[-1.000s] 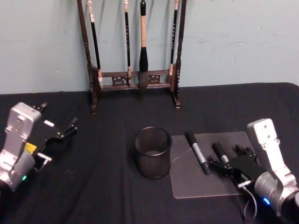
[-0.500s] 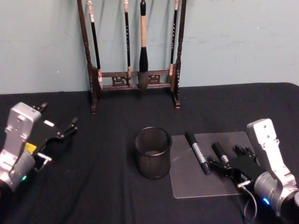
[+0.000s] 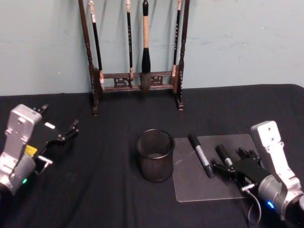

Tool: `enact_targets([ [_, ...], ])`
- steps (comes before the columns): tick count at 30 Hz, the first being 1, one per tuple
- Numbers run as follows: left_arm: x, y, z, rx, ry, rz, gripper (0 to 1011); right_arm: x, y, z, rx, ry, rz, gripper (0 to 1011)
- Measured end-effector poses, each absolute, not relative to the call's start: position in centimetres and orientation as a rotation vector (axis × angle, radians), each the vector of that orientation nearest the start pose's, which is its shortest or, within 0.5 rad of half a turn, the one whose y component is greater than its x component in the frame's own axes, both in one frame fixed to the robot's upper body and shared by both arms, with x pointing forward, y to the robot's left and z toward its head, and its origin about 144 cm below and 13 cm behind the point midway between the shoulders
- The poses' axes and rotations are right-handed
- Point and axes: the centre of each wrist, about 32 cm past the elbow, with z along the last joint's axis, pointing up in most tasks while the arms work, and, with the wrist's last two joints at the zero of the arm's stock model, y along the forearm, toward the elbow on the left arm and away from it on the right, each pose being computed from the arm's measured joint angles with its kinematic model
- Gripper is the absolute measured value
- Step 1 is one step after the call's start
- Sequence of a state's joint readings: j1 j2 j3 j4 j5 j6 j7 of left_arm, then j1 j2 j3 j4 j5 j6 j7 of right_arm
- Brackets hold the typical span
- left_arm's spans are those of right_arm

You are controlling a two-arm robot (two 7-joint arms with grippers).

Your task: Pick up the water-based marker from the table and place it into the pen holder.

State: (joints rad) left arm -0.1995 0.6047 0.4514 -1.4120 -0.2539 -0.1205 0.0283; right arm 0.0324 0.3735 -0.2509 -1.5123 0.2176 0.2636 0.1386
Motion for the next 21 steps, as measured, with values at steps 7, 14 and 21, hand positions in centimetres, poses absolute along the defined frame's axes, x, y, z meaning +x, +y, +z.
enact_targets([
  [7,48.86,30.97,113.98,0.304,-0.285,1.248,1001,45.78,-26.81,112.38,-0.406,0.151,-1.214,835],
  [14,48.86,30.97,113.98,0.304,-0.285,1.248,1001,45.78,-26.82,112.38,-0.406,0.152,-1.215,650],
  [21,48.86,30.97,113.98,0.304,-0.285,1.248,1001,45.78,-26.82,112.38,-0.406,0.152,-1.215,386],
])
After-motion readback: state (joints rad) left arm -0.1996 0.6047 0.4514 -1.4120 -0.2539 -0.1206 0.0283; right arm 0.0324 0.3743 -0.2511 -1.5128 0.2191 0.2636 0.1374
